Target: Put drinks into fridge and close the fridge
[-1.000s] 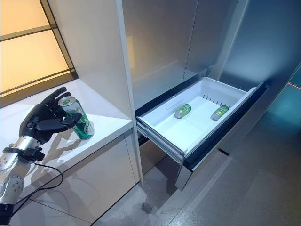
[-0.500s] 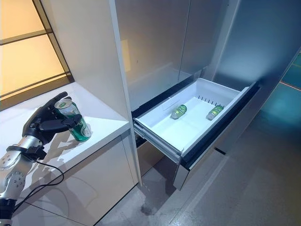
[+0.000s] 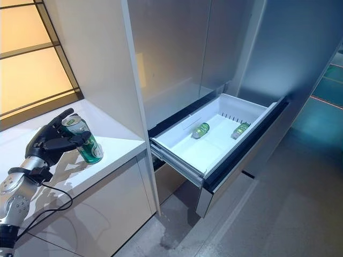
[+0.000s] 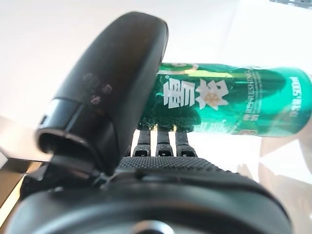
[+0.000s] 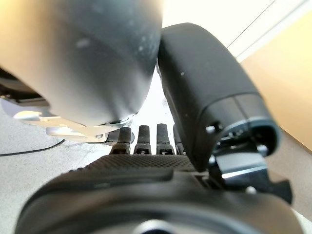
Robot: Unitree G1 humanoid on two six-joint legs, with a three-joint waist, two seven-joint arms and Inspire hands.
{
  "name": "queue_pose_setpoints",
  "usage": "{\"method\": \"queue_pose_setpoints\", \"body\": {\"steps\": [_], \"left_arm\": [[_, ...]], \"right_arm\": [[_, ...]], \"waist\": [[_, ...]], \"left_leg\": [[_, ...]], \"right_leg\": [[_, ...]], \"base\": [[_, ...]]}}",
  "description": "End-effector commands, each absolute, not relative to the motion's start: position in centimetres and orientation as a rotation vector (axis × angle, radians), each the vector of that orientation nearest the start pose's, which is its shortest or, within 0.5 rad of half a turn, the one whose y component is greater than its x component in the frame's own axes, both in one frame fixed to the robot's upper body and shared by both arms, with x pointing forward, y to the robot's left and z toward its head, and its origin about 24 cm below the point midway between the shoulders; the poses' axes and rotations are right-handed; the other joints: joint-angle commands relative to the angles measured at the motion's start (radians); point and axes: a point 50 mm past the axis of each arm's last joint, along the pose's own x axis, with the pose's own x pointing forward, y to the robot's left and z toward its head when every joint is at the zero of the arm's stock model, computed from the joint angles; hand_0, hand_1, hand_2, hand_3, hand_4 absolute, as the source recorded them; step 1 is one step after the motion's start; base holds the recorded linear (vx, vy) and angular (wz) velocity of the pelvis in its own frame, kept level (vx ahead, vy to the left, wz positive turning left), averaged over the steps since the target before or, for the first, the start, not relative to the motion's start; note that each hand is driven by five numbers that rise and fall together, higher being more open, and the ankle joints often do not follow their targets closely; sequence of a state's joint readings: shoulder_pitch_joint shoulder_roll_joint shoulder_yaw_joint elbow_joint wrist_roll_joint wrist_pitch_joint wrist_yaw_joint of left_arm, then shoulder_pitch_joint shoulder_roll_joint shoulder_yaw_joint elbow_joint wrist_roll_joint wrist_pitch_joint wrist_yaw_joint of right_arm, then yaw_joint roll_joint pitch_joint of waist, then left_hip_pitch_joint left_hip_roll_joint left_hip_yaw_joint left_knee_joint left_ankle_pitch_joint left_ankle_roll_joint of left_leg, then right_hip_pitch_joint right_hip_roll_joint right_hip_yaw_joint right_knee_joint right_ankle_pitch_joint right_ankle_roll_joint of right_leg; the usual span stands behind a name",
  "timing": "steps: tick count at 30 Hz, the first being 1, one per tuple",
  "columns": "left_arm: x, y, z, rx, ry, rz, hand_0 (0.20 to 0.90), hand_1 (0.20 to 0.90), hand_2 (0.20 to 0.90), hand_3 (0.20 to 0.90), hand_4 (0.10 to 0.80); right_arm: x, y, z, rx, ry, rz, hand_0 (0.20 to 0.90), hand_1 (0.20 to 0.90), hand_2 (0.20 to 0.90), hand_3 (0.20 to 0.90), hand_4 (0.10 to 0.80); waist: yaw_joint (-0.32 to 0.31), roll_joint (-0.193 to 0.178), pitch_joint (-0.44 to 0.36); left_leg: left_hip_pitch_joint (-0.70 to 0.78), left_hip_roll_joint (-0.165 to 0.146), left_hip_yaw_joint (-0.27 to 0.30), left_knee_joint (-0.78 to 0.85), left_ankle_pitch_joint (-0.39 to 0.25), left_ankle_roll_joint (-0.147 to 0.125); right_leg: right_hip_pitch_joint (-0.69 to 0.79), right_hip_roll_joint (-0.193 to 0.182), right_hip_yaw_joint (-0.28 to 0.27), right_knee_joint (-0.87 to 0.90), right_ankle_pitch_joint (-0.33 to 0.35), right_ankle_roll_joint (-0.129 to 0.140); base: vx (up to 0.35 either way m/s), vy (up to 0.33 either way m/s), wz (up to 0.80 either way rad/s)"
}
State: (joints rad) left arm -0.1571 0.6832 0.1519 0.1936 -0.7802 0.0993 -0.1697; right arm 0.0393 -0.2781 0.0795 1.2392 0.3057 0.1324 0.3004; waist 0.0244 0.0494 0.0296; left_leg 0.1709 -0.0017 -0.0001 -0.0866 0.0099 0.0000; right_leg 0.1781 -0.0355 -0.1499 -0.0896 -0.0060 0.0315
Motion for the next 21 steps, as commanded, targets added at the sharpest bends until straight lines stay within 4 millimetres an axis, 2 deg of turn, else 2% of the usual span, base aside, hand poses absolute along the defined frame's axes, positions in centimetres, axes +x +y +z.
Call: {"method": "queue_pose_setpoints", "body": {"steps": [1,21], "left_arm": [[30.15,30.97,18.78,-0.133,-0.324,0.01,0.9,0.9,0.9,0.9,0.8],[30.96,30.28,18.91,-0.113,-0.297,-0.032,0.9,0.9,0.9,0.9,0.8]], "right_arm": [[6.56,-25.18,-16.02,0.14,1.374,-0.059,0.9,0.9,0.9,0.9,0.8],[6.65,-25.23,-16.0,0.155,1.377,-0.078,0.9,0.9,0.9,0.9,0.8]], "waist": [[-0.009,0.002,-0.008],[-0.022,0.005,-0.009]], "left_leg": [[-0.003,-0.038,0.012,0.021,-0.083,0.001],[0.001,-0.039,0.019,0.026,-0.086,0.004]], "right_leg": [[-0.031,0.036,0.036,0.075,-0.094,0.03],[-0.032,0.039,0.051,0.081,-0.094,0.029]], "base": [[0.011,-0.001,-0.12],[0.003,0.0,-0.02]]}}
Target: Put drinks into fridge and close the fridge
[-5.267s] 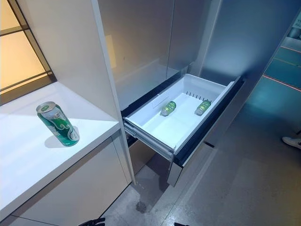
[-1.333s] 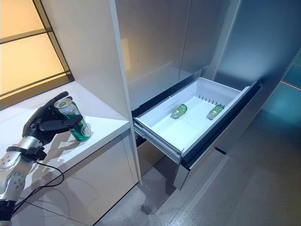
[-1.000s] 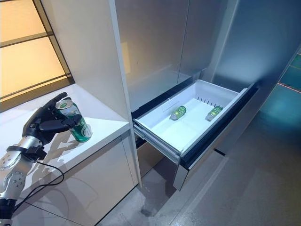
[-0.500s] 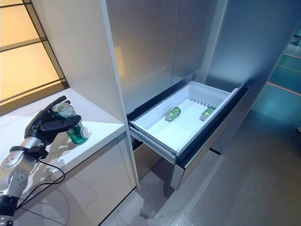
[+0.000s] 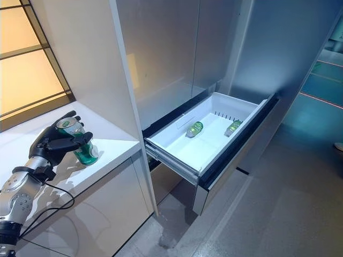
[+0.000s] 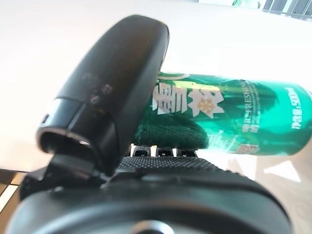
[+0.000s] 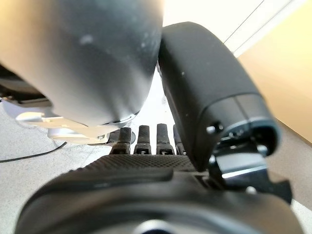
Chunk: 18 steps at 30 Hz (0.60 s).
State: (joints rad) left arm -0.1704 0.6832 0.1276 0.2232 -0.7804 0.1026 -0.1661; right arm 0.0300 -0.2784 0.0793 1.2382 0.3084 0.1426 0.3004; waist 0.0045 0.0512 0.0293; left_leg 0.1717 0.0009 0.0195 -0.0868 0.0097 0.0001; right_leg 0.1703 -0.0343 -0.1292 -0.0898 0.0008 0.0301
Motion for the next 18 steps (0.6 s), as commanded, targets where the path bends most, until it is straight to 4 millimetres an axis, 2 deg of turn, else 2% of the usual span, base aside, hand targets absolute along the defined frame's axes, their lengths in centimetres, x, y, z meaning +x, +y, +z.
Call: {"method": "queue_pose_setpoints", "body": {"steps": [1,2,3,4,18], "left_arm": [[31.0,30.3,19.0,-0.118,-0.305,-0.033,0.829,0.829,0.829,0.818,0.718],[31.0,30.2,19.0,-0.121,-0.309,-0.037,0.731,0.731,0.731,0.702,0.602],[31.0,30.1,19.1,-0.124,-0.314,-0.041,0.474,0.474,0.474,0.403,0.303],[31.0,30.0,19.1,-0.128,-0.322,-0.05,0.3,0.3,0.3,0.2,0.1],[30.9,28.5,20.7,-0.19,-0.449,-0.124,0.3,0.3,0.3,0.2,0.1]], "right_arm": [[6.7,-25.2,-16.0,0.155,1.378,-0.078,0.9,0.9,0.9,0.9,0.8],[6.7,-25.2,-16.0,0.157,1.378,-0.078,0.9,0.9,0.9,0.9,0.8],[6.7,-25.2,-16.0,0.157,1.378,-0.079,0.9,0.9,0.9,0.9,0.8],[6.7,-25.2,-16.0,0.159,1.377,-0.08,0.9,0.9,0.9,0.9,0.8],[6.5,-25.5,-15.9,0.155,1.377,-0.08,0.9,0.9,0.9,0.9,0.8]], "waist": [[-0.003,0.003,-0.008],[-0.004,0.003,-0.008],[-0.004,0.003,-0.008],[-0.005,0.003,-0.008],[-0.014,0.001,-0.011]], "left_leg": [[0.0,-0.042,0.0,0.027,-0.087,0.004],[0.0,-0.042,0.0,0.027,-0.087,0.004],[0.0,-0.043,0.001,0.027,-0.087,0.004],[0.001,-0.043,0.002,0.027,-0.088,0.005],[0.004,-0.044,0.009,0.023,-0.087,0.006]], "right_leg": [[-0.024,0.037,0.032,0.081,-0.101,0.031],[-0.024,0.037,0.033,0.081,-0.101,0.031],[-0.024,0.037,0.033,0.081,-0.101,0.031],[-0.024,0.037,0.034,0.081,-0.1,0.031],[-0.026,0.037,0.043,0.078,-0.096,0.032]], "base": [[0.0,0.0,0.0],[0.0,0.0,0.0],[0.0,0.0,0.0],[0.0,0.0,0.0],[0.001,0.002,-0.02]]}}
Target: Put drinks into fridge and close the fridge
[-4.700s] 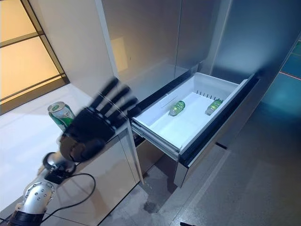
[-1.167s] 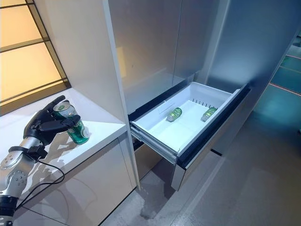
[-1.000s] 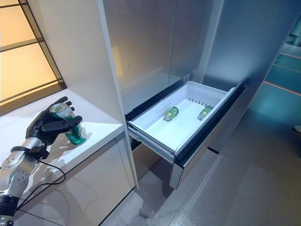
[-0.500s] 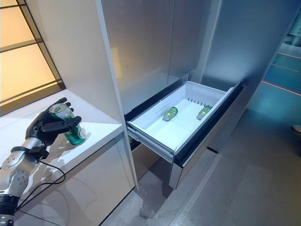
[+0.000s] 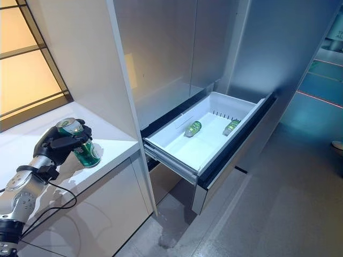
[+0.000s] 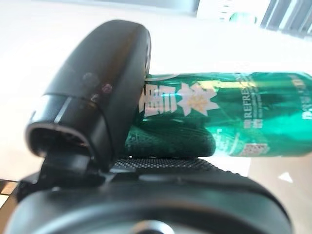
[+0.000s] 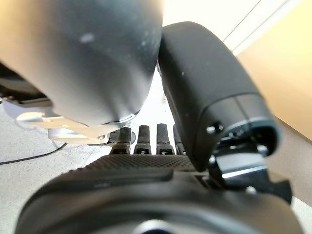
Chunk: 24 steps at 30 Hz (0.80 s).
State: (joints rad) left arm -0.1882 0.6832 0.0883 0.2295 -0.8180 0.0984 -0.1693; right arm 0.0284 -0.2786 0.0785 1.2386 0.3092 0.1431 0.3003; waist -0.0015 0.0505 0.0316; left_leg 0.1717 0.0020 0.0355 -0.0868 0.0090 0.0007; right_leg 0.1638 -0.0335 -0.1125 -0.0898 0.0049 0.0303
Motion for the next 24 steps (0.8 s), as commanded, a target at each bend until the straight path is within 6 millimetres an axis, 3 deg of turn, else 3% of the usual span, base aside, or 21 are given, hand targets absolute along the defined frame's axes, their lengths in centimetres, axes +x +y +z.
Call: {"method": "queue_pose_setpoints", "body": {"steps": [1,4,9,12,15,19,22,24], "left_arm": [[30.9,28.4,20.8,-0.197,-0.462,-0.134,0.3,0.3,0.3,0.2,0.1],[30.6,27.1,21.7,-0.214,-0.516,-0.205,0.3,0.3,0.3,0.2,0.1],[29.3,23.2,24.1,-0.289,-0.632,-0.463,0.3,0.3,0.3,0.2,0.1],[28.2,20.3,25.4,-0.293,-0.71,-0.631,0.3,0.3,0.3,0.2,0.1],[27.7,18.4,25.9,-0.292,-0.761,-0.746,0.3,0.3,0.3,0.2,0.1],[27.1,16.6,26.8,-0.281,-0.821,-0.842,0.3,0.3,0.3,0.2,0.1],[26.9,16.7,27.1,-0.272,-0.85,-0.868,0.3,0.3,0.3,0.2,0.1],[26.3,16.4,27.8,-0.262,-0.872,-0.889,0.3,0.3,0.3,0.2,0.1]], "right_arm": [[6.6,-25.5,-15.9,0.15,1.373,-0.077,0.9,0.9,0.9,0.9,0.8],[7.3,-25.6,-15.8,0.12,1.321,-0.07,0.9,0.9,0.9,0.9,0.8],[11.6,-25.3,-14.5,-0.041,1.108,0.041,0.9,0.9,0.9,0.9,0.8],[14.9,-24.2,-13.2,-0.047,0.981,0.104,0.9,0.9,0.9,0.9,0.8],[16.9,-22.8,-12.2,-0.012,0.91,0.183,0.9,0.9,0.9,0.9,0.8],[18.1,-20.4,-11.6,0.088,0.869,0.311,0.9,0.9,0.9,0.9,0.8],[17.5,-20.1,-11.7,0.185,0.861,0.363,0.9,0.9,0.9,0.9,0.8],[17.2,-18.0,-11.6,0.338,0.852,0.416,0.9,0.9,0.9,0.9,0.8]], "waist": [[-0.008,0.001,-0.014],[-0.008,-0.001,-0.014],[-0.005,-0.005,-0.011],[-0.004,-0.008,-0.012],[-0.004,-0.009,-0.015],[-0.004,-0.008,-0.018],[-0.006,-0.006,-0.022],[-0.012,-0.005,-0.02]], "left_leg": [[0.004,-0.045,-0.007,0.022,-0.087,0.005],[0.004,-0.044,-0.006,0.022,-0.087,0.005],[0.0,-0.044,-0.01,0.023,-0.086,0.008],[-0.001,-0.045,-0.015,0.02,-0.084,0.009],[0.002,-0.047,-0.018,0.017,-0.084,0.01],[0.002,-0.049,-0.019,0.016,-0.082,0.011],[0.0,-0.048,-0.014,0.016,-0.079,0.01],[0.004,-0.049,-0.01,0.013,-0.08,0.014]], "right_leg": [[-0.02,0.036,0.026,0.078,-0.1,0.033],[-0.021,0.036,0.027,0.08,-0.1,0.033],[-0.026,0.033,0.025,0.084,-0.099,0.032],[-0.027,0.032,0.022,0.086,-0.1,0.03],[-0.023,0.031,0.02,0.082,-0.1,0.029],[-0.019,0.031,0.018,0.078,-0.098,0.028],[-0.023,0.035,0.022,0.079,-0.095,0.032],[-0.018,0.035,0.022,0.075,-0.095,0.033]], "base": [[0.0,0.006,-0.12],[0.001,0.005,-0.08],[-0.001,0.001,-0.01],[0.0,0.0,0.0],[0.0,0.0,0.0],[0.0,0.0,0.0],[0.0,0.0,0.0],[0.0,0.0,0.0]]}}
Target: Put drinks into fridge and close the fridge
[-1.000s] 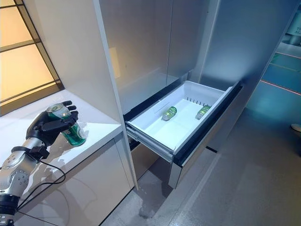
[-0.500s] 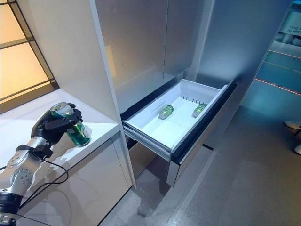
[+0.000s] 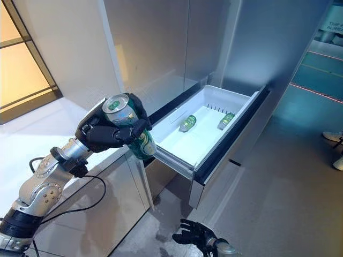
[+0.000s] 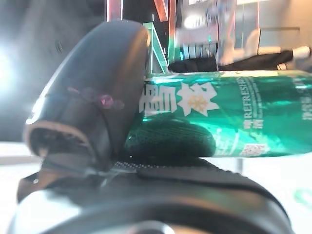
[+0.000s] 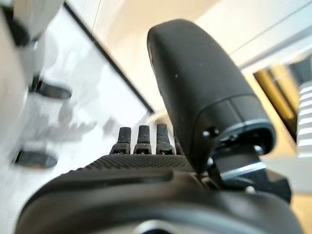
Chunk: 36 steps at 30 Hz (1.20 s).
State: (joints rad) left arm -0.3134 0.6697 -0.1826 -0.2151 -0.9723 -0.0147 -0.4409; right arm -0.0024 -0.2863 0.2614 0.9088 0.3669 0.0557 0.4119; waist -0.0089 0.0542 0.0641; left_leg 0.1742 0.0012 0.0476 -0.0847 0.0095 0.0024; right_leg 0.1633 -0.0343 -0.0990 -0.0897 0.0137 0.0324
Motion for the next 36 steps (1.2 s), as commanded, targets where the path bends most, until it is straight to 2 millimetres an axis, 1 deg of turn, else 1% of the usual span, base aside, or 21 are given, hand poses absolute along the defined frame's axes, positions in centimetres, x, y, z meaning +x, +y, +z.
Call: {"method": "queue_pose_setpoints", "body": {"steps": [1,2,5,6,7,8,10,11,12,13,15,16,17,18,20,21,23,24,28,31,36], "left_arm": [[26.2,16.4,27.9,-0.259,-0.873,-0.894,0.3,0.3,0.3,0.2,0.1],[26.1,16.3,27.9,-0.257,-0.874,-0.9,0.3,0.3,0.3,0.2,0.1],[25.9,16.6,27.8,-0.244,-0.873,-0.904,0.3,0.3,0.3,0.2,0.1],[25.8,16.7,27.6,-0.24,-0.871,-0.909,0.3,0.3,0.3,0.2,0.1],[25.7,16.8,27.4,-0.237,-0.868,-0.913,0.3,0.3,0.3,0.2,0.1],[25.6,16.9,27.2,-0.238,-0.863,-0.922,0.3,0.3,0.3,0.2,0.1],[25.4,17.0,26.9,-0.234,-0.858,-0.928,0.3,0.3,0.3,0.2,0.1],[25.3,17.2,26.6,-0.235,-0.854,-0.932,0.3,0.3,0.3,0.2,0.1],[25.2,17.3,26.2,-0.232,-0.851,-0.937,0.3,0.3,0.3,0.2,0.1],[25.1,17.3,25.8,-0.23,-0.847,-0.94,0.3,0.3,0.3,0.2,0.1],[24.8,17.7,24.7,-0.228,-0.838,-0.941,0.3,0.3,0.3,0.2,0.1],[24.7,17.8,24.3,-0.224,-0.835,-0.939,0.3,0.3,0.3,0.2,0.1],[24.7,17.8,24.2,-0.223,-0.834,-0.939,0.3,0.3,0.3,0.2,0.1],[24.5,18.0,23.8,-0.22,-0.831,-0.937,0.3,0.3,0.3,0.2,0.1],[24.4,18.2,23.4,-0.213,-0.83,-0.934,0.3,0.3,0.3,0.2,0.1],[24.3,18.2,23.3,-0.213,-0.83,-0.933,0.3,0.3,0.3,0.2,0.1],[24.1,18.3,23.3,-0.208,-0.833,-0.93,0.3,0.3,0.3,0.2,0.1],[24.0,18.2,23.4,-0.21,-0.834,-0.928,0.3,0.3,0.3,0.2,0.1],[24.2,18.0,23.5,-0.206,-0.836,-0.921,0.3,0.3,0.3,0.2,0.1],[24.4,17.6,23.9,-0.204,-0.835,-0.925,0.3,0.3,0.3,0.2,0.1],[24.6,16.8,24.1,-0.193,-0.824,-0.941,0.3,0.3,0.3,0.2,0.1]], "right_arm": [[17.2,-17.3,-11.4,0.381,0.848,0.431,0.9,0.9,0.9,0.9,0.8],[17.1,-16.2,-11.1,0.449,0.843,0.461,0.9,0.9,0.9,0.9,0.8],[17.0,-14.0,-9.9,0.609,0.835,0.55,0.9,0.9,0.9,0.9,0.8],[17.2,-13.1,-9.0,0.658,0.815,0.61,0.9,0.9,0.9,0.9,0.8],[17.4,-12.6,-8.3,0.674,0.789,0.653,0.9,0.9,0.9,0.9,0.8],[18.1,-12.3,-7.0,0.676,0.732,0.724,0.9,0.9,0.9,0.9,0.8],[18.9,-12.2,-5.5,0.636,0.647,0.789,0.9,0.9,0.9,0.9,0.8],[19.6,-12.2,-4.2,0.608,0.585,0.821,0.9,0.9,0.9,0.9,0.8],[20.6,-12.1,-2.2,0.56,0.49,0.873,0.9,0.9,0.9,0.9,0.8],[21.4,-12.1,-0.3,0.524,0.421,0.892,0.9,0.9,0.9,0.9,0.8],[22.9,-12.5,4.1,0.422,0.21,0.931,0.9,0.9,0.9,0.9,0.8],[23.5,-12.6,5.9,0.388,0.134,0.931,0.9,0.9,0.9,0.9,0.8],[23.6,-12.7,6.4,0.375,0.105,0.929,0.9,0.9,0.9,0.9,0.8],[24.4,-12.9,9.0,0.334,0.001,0.923,0.9,0.9,0.9,0.9,0.8],[25.1,-13.3,11.8,0.241,-0.146,0.895,0.9,0.9,0.9,0.9,0.8],[25.1,-13.4,12.8,0.196,-0.204,0.878,0.9,0.9,0.9,0.9,0.8],[25.0,-14.0,15.6,0.036,-0.396,0.813,0.9,0.9,0.9,0.9,0.8],[24.9,-14.2,16.8,-0.001,-0.464,0.792,0.9,0.9,0.9,0.9,0.8],[24.2,-13.6,19.2,-0.012,-0.576,0.828,0.9,0.9,0.9,0.9,0.8],[24.1,-13.0,19.8,-0.04,-0.578,0.87,0.9,0.9,0.9,0.9,0.8],[24.3,-12.2,20.0,-0.103,-0.557,0.922,0.9,0.9,0.9,0.9,0.8]], "waist": [[-0.007,-0.009,-0.052],[-0.01,-0.01,-0.05],[-0.015,-0.015,-0.048],[-0.016,-0.017,-0.046],[-0.016,-0.019,-0.045],[-0.014,-0.021,-0.045],[-0.012,-0.024,-0.043],[-0.011,-0.025,-0.042],[-0.01,-0.028,-0.039],[-0.009,-0.03,-0.038],[-0.01,-0.032,-0.034],[-0.011,-0.032,-0.034],[-0.011,-0.032,-0.034],[-0.013,-0.033,-0.033],[-0.013,-0.033,-0.036],[-0.013,-0.033,-0.036],[-0.014,-0.032,-0.039],[-0.015,-0.031,-0.039],[-0.018,-0.032,-0.041],[-0.019,-0.032,-0.039],[-0.019,-0.035,-0.04]], "left_leg": [[0.002,-0.048,-0.021,0.011,-0.081,0.013],[0.003,-0.049,-0.021,0.01,-0.081,0.014],[0.006,-0.048,-0.02,0.009,-0.08,0.015],[0.006,-0.049,-0.022,0.009,-0.08,0.015],[0.006,-0.048,-0.022,0.009,-0.079,0.014],[0.005,-0.047,-0.025,0.009,-0.077,0.014],[0.005,-0.048,-0.027,0.008,-0.075,0.013],[0.005,-0.047,-0.028,0.008,-0.073,0.012],[0.003,-0.047,-0.03,0.008,-0.071,0.011],[0.002,-0.048,-0.031,0.009,-0.07,0.011],[0.0,-0.048,-0.032,0.009,-0.067,0.012],[-0.001,-0.048,-0.032,0.009,-0.066,0.013],[-0.002,-0.048,-0.032,0.009,-0.066,0.013],[-0.012,-0.048,-0.029,0.012,-0.056,0.015],[-0.017,-0.048,-0.027,0.012,-0.056,0.018],[-0.019,-0.048,-0.027,0.012,-0.055,0.019],[-0.022,-0.049,-0.026,0.011,-0.054,0.022],[-0.022,-0.048,-0.025,0.01,-0.054,0.023],[-0.023,-0.05,-0.025,0.014,-0.057,0.025],[-0.024,-0.051,-0.027,0.015,-0.057,0.025],[-0.025,-0.052,-0.028,0.018,-0.056,0.022]], "right_leg": [[-0.017,0.035,0.009,0.075,-0.104,0.032],[-0.017,0.035,0.01,0.074,-0.103,0.033],[-0.014,0.033,0.007,0.072,-0.1,0.035],[-0.013,0.033,0.007,0.07,-0.099,0.036],[-0.013,0.032,0.005,0.07,-0.098,0.037],[-0.013,0.031,0.003,0.07,-0.095,0.038],[-0.013,0.03,0.002,0.07,-0.094,0.038],[-0.012,0.029,0.001,0.069,-0.092,0.039],[-0.014,0.029,0.001,0.068,-0.09,0.039],[-0.015,0.028,0.002,0.069,-0.089,0.04],[-0.019,0.028,0.007,0.071,-0.085,0.04],[-0.022,0.029,0.01,0.072,-0.084,0.039],[-0.023,0.029,0.011,0.072,-0.084,0.039],[-0.035,0.03,0.016,0.075,-0.075,0.036],[-0.042,0.031,0.022,0.077,-0.073,0.035],[-0.044,0.031,0.023,0.078,-0.073,0.034],[-0.048,0.032,0.028,0.077,-0.072,0.033],[-0.049,0.033,0.03,0.077,-0.071,0.032],[-0.052,0.035,0.037,0.082,-0.072,0.03],[-0.054,0.036,0.037,0.085,-0.071,0.028],[-0.054,0.034,0.032,0.089,-0.072,0.028]], "base": [[0.0,0.0,0.0],[0.0,0.0,0.0],[0.0,0.0,0.0],[0.0,0.0,0.0],[0.0,0.0,0.0],[0.0,0.0,0.0],[0.0,0.0,0.0],[0.0,0.0,0.0],[0.0,0.0,0.0],[0.0,0.0,0.0],[0.0,0.0,0.0],[0.0,0.0,0.0],[-0.048,0.017,-0.02],[-0.05,0.018,-0.02],[-0.033,0.021,-0.08],[-0.01,0.014,-0.09],[-0.001,0.009,-0.05],[0.002,0.006,-0.03],[0.0,-0.003,-0.07],[-0.008,-0.005,-0.03],[0.0,0.0,0.0]]}}
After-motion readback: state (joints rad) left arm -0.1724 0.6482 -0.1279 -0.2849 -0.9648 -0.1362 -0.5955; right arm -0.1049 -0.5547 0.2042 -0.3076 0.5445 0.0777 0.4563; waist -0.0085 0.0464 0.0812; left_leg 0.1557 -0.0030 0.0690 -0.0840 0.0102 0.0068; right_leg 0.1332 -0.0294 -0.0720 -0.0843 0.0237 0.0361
